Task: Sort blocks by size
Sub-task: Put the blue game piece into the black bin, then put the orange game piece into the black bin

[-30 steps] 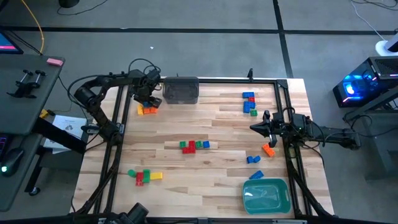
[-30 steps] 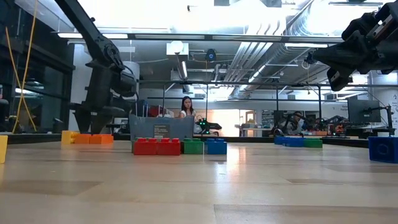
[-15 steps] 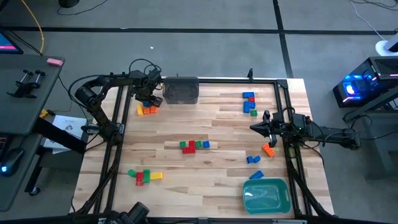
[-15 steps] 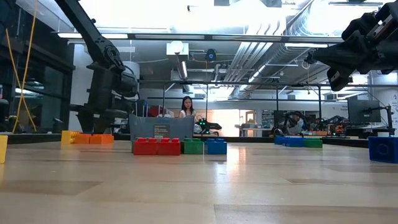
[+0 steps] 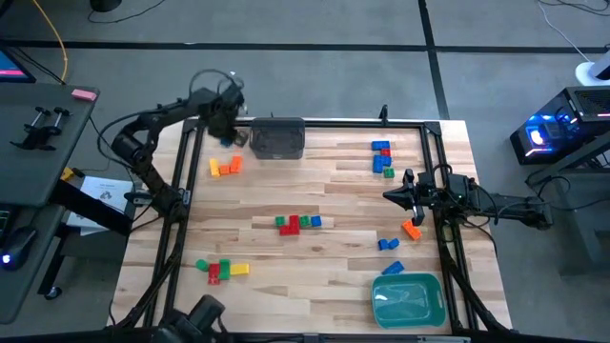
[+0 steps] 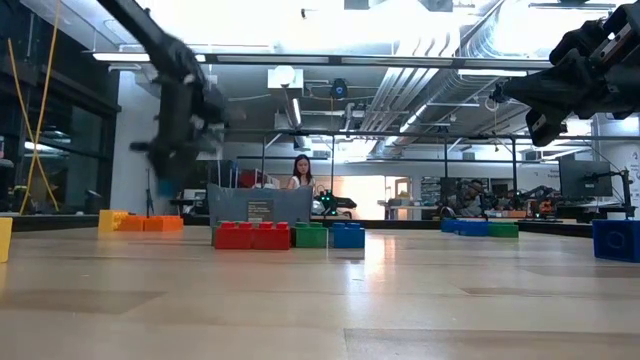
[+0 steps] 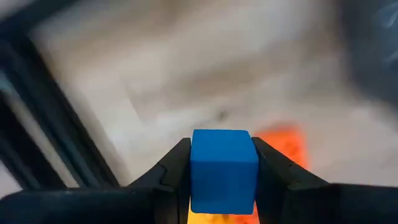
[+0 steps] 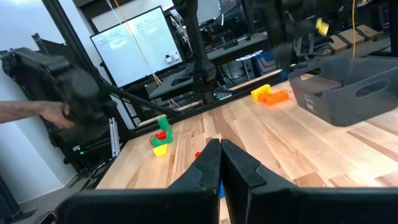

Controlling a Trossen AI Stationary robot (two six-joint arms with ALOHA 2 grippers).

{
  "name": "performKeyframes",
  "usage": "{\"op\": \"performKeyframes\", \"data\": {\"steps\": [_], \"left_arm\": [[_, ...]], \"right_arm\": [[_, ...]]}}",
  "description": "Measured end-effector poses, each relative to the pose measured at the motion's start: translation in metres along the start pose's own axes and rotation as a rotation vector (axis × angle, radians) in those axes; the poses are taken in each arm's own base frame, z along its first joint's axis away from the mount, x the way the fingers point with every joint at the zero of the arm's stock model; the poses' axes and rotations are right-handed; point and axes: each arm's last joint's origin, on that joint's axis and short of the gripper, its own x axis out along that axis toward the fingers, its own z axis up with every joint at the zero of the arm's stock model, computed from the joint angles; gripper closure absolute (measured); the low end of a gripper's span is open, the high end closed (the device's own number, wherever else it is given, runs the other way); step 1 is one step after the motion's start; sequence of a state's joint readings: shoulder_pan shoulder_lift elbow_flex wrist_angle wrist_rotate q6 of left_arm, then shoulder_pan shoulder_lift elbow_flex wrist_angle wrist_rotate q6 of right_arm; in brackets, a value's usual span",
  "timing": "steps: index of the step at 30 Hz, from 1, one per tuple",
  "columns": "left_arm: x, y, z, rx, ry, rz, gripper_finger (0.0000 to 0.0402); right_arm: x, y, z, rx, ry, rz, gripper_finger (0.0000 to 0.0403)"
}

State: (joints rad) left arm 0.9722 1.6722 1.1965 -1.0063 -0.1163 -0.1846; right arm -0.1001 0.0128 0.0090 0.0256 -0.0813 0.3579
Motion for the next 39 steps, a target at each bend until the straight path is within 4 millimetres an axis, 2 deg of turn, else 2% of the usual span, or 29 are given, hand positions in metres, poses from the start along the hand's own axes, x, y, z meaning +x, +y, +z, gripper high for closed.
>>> {"op": "performKeyframes", "data": {"steps": [3,5,7,9,12,15,23,26,29,31,34,39], "left_arm": [[-0.039,-0.008,0.014,-0.024,-0.165,-0.082,0.0306],[-0.058,-0.023,0.019,0.002,-0.261,-0.159,0.0306],[-0.068,-0.043,0.02,0.049,-0.329,-0.205,0.0306],[-0.067,-0.065,0.02,0.096,-0.351,-0.232,0.0306],[-0.054,-0.092,0.019,0.155,-0.341,-0.223,0.0306],[-0.046,-0.106,0.021,0.184,-0.367,-0.19,0.0294],[-0.044,-0.102,0.025,0.174,-0.358,-0.217,0.0172],[-0.053,-0.098,0.027,0.169,-0.345,-0.246,0.0145],[-0.062,-0.093,0.027,0.212,-0.296,-0.259,0.0136],[-0.069,-0.09,0.019,0.303,-0.239,-0.262,0.0135],[-0.072,-0.083,-0.003,0.455,-0.129,-0.215,0.0136],[-0.046,-0.068,-0.035,0.622,0.053,-0.129,0.0136]], "right_arm": [[0.0,0.0,0.0,0.0,0.0,0.0,0.0402],[0.0,0.0,0.0,0.0,0.0,0.0,0.0402],[0.0,0.0,0.0,0.0,0.0,0.0,0.0402],[0.0,0.0,0.0,0.0,0.0,0.0,0.0402],[0.0,0.0,0.0,0.0,0.0,0.0,0.0402],[0.0,0.0,0.0,0.0,0.0,0.0,0.0402],[0.0,0.0,0.0,0.0,0.0,0.0,0.0402],[0.0,0.0,0.0,0.0,0.0,0.0,0.0402],[0.0,0.0,0.0,0.0,0.0,0.0,0.0402],[0.0,0.0,0.0,0.0,0.0,0.0,0.0402],[0.0,0.0,0.0,0.0,0.0,0.0,0.0402],[0.0,0.0,0.0,0.0,0.0,0.0,0.0402]]}}
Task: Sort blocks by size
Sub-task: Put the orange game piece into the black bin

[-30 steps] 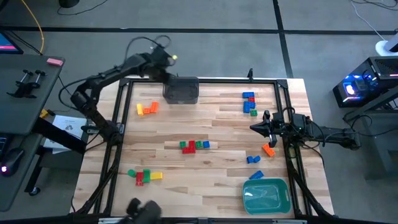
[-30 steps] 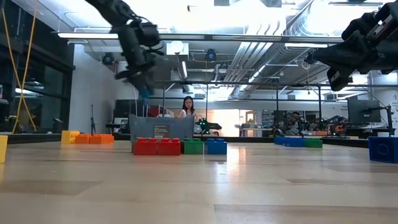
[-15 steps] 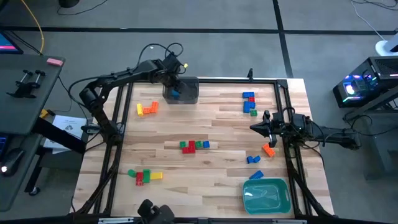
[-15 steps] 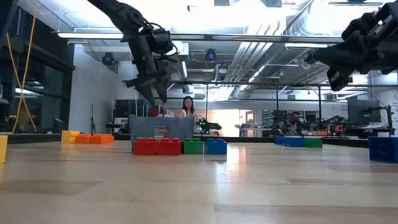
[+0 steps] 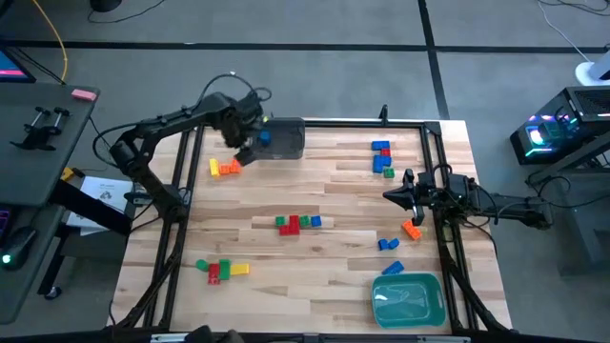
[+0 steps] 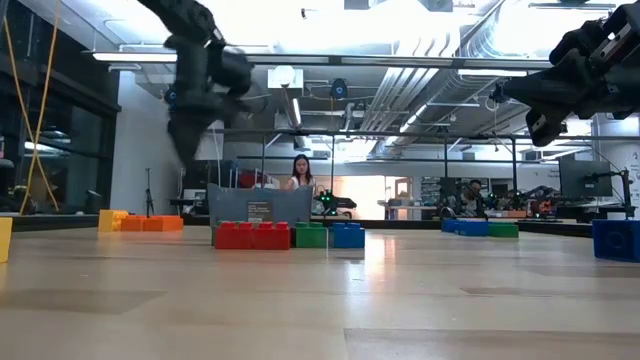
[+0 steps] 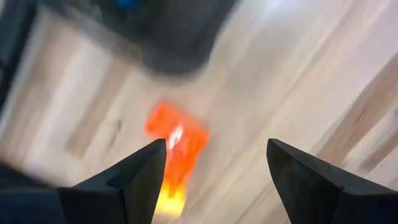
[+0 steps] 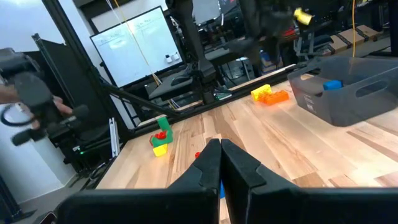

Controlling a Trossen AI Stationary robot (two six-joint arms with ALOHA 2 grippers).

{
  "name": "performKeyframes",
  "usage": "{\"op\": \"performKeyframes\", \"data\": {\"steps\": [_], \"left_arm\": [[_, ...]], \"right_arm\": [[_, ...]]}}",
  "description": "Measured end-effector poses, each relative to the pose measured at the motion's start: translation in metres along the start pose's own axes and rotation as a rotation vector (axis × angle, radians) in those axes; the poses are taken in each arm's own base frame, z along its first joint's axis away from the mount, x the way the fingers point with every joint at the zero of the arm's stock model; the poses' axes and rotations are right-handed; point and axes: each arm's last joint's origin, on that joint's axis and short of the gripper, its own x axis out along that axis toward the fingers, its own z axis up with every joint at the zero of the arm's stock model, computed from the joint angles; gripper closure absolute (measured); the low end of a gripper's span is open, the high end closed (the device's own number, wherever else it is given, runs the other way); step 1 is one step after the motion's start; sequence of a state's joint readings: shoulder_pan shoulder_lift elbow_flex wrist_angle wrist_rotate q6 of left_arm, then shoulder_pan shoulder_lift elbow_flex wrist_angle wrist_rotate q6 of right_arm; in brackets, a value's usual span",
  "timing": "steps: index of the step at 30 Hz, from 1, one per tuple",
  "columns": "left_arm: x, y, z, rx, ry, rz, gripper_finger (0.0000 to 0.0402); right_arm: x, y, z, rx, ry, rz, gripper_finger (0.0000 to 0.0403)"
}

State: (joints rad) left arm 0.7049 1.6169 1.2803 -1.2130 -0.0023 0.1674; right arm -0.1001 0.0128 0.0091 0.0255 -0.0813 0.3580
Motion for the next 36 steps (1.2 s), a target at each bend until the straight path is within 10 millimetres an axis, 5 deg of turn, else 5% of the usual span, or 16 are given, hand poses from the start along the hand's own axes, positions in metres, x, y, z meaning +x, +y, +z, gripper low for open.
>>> {"op": "performKeyframes", "data": {"steps": [8,14,29,36], "left_arm": [[0.041,-0.002,-0.021,0.131,0.234,0.216,0.0136],[0.071,-0.004,-0.025,0.175,0.34,0.213,0.0135],[0.114,-0.001,-0.024,0.199,0.353,0.202,0.0136],[0.12,-0.003,-0.022,0.207,0.379,0.182,0.0209]], "right_arm": [[0.0,0.0,0.0,0.0,0.0,0.0,0.0402],[0.0,0.0,0.0,0.0,0.0,0.0,0.0402],[0.0,0.0,0.0,0.0,0.0,0.0,0.0402],[0.0,0.0,0.0,0.0,0.0,0.0,0.0402]]}}
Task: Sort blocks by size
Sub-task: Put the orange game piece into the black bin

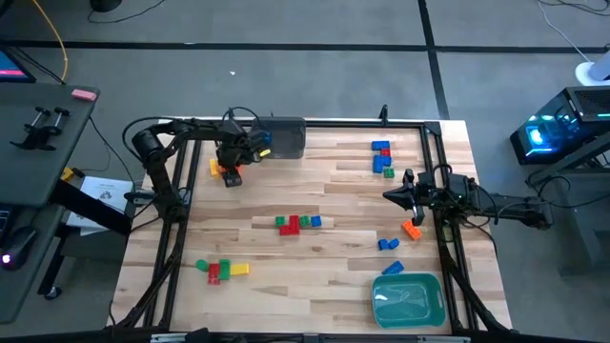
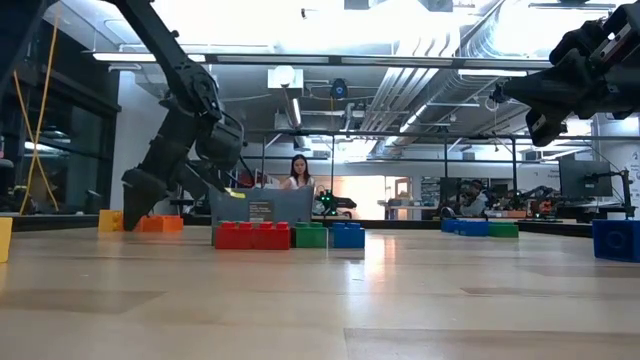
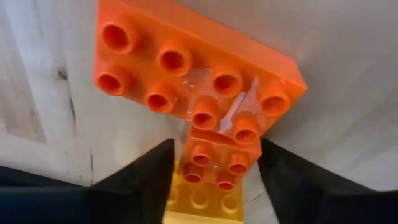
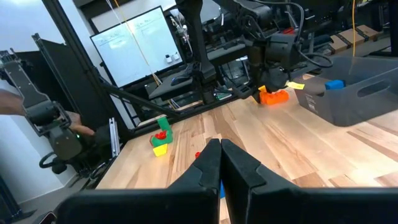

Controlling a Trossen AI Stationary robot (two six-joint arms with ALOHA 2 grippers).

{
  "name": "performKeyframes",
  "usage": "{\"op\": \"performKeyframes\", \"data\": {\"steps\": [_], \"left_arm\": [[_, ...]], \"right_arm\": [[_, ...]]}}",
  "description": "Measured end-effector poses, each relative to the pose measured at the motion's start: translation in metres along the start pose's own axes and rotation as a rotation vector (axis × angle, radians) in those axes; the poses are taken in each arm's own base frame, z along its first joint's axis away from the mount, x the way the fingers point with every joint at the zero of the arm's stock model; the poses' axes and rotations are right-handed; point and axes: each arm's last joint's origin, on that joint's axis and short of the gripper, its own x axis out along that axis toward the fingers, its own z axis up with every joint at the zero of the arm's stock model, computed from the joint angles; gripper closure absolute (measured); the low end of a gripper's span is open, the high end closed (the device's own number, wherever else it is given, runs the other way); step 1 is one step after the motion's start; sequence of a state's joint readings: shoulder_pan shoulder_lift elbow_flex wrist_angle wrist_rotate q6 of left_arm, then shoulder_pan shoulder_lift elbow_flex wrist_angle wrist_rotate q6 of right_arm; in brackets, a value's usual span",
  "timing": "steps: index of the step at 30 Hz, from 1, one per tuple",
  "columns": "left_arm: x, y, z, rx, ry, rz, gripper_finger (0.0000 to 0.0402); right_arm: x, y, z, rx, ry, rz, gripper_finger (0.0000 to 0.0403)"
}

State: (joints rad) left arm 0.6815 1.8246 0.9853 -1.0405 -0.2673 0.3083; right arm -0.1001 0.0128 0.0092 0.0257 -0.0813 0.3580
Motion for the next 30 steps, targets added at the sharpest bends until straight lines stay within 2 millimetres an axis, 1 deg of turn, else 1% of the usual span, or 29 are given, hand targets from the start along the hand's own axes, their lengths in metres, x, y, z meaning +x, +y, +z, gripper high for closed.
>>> {"op": "performKeyframes", "data": {"steps": [3,4,8,12,14,17,20,22,25,27,30], "left_arm": [[-0.007,0.001,-0.001,-0.019,-0.01,0.006,0.0284],[-0.011,0.003,-0.002,-0.034,-0.015,0.015,0.0304],[-0.037,0.015,-0.013,-0.092,-0.058,0.026,0.0307],[-0.076,0.028,-0.032,-0.192,-0.172,0.051,0.0307],[-0.095,0.033,-0.041,-0.249,-0.257,0.058,0.0307],[-0.123,0.038,-0.044,-0.344,-0.487,0.025,0.0307],[-0.138,0.038,-0.032,-0.403,-0.7,-0.033,0.0307],[-0.141,0.035,-0.018,-0.413,-0.772,-0.041,0.0307],[-0.137,0.03,0.007,-0.4,-0.822,-0.016,0.0307],[-0.133,0.027,0.022,-0.394,-0.847,-0.003,0.0293],[-0.126,0.025,0.039,-0.375,-0.845,-0.003,0.0247]], "right_arm": [[0.0,0.0,0.0,0.0,0.0,0.0,0.0402],[0.0,0.0,0.0,0.0,0.0,0.0,0.0402],[0.0,0.0,0.0,0.0,0.0,0.0,0.0402],[0.0,0.0,0.0,0.0,0.0,0.0,0.0402],[0.0,0.0,0.0,0.0,0.0,0.0,0.0402],[0.0,0.0,0.0,0.0,0.0,0.0,0.0402],[0.0,0.0,0.0,0.0,0.0,0.0,0.0402],[0.0,0.0,0.0,0.0,0.0,0.0,0.0402],[0.0,0.0,0.0,0.0,0.0,0.0,0.0402],[0.0,0.0,0.0,0.0,0.0,0.0,0.0402],[0.0,0.0,0.0,0.0,0.0,0.0,0.0402]]}}
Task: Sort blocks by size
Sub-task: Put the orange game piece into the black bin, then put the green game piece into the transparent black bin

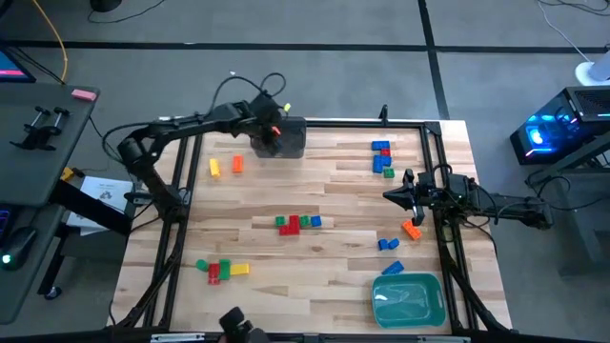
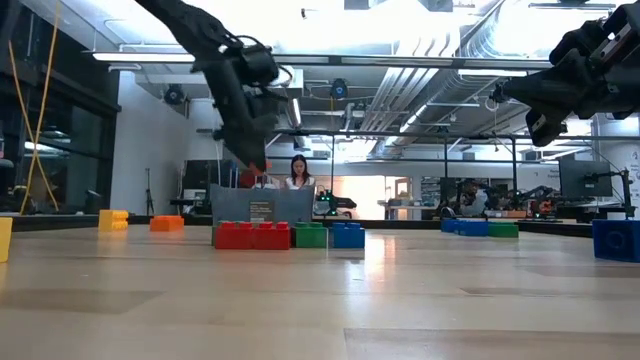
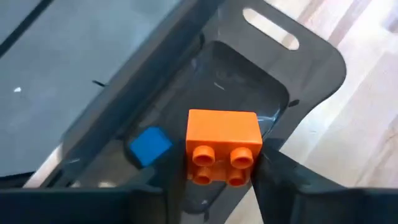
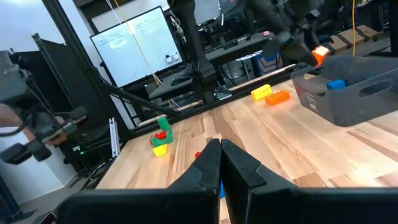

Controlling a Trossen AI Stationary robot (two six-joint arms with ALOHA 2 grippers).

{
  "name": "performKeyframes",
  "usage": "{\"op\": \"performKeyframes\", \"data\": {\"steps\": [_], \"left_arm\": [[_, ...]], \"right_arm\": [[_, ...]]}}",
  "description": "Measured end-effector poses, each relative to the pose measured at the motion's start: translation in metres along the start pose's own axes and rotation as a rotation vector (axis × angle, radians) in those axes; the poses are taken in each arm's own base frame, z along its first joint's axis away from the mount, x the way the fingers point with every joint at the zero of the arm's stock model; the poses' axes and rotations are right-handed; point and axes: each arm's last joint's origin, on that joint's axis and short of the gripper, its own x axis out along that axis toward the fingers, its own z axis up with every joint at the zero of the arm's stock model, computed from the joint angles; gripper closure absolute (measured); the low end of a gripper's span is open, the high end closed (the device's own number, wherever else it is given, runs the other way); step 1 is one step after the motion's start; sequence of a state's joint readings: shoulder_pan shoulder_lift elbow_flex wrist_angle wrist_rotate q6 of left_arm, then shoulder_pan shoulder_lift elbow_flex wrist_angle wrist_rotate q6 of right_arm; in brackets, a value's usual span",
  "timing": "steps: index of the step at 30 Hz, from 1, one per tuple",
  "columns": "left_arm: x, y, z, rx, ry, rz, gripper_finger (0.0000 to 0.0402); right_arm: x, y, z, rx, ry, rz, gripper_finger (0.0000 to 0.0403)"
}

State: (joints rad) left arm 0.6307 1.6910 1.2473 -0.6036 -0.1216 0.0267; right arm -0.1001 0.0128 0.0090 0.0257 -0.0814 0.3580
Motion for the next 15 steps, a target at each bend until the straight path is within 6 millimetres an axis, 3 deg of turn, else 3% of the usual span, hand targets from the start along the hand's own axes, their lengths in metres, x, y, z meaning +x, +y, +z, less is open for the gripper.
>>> {"op": "performKeyframes", "data": {"steps": [3,7,11,15], "left_arm": [[0.01,-0.004,0.005,0.013,0.053,-0.004,0.0191],[0.001,-0.005,0.021,0.02,0.078,-0.013,0.0135],[-0.02,-0.011,0.035,-0.019,-0.011,-0.153,0.0116],[-0.044,-0.036,0.058,-0.08,-0.245,-0.43,0.0116]], "right_arm": [[0.0,0.0,0.0,0.0,0.0,0.0,0.0402],[0.0,0.0,0.0,0.0,0.0,0.0,0.0402],[0.0,0.0,0.0,0.0,0.0,0.0,0.0402],[0.0,0.0,0.0,0.0,0.0,0.0,0.0402]]}}
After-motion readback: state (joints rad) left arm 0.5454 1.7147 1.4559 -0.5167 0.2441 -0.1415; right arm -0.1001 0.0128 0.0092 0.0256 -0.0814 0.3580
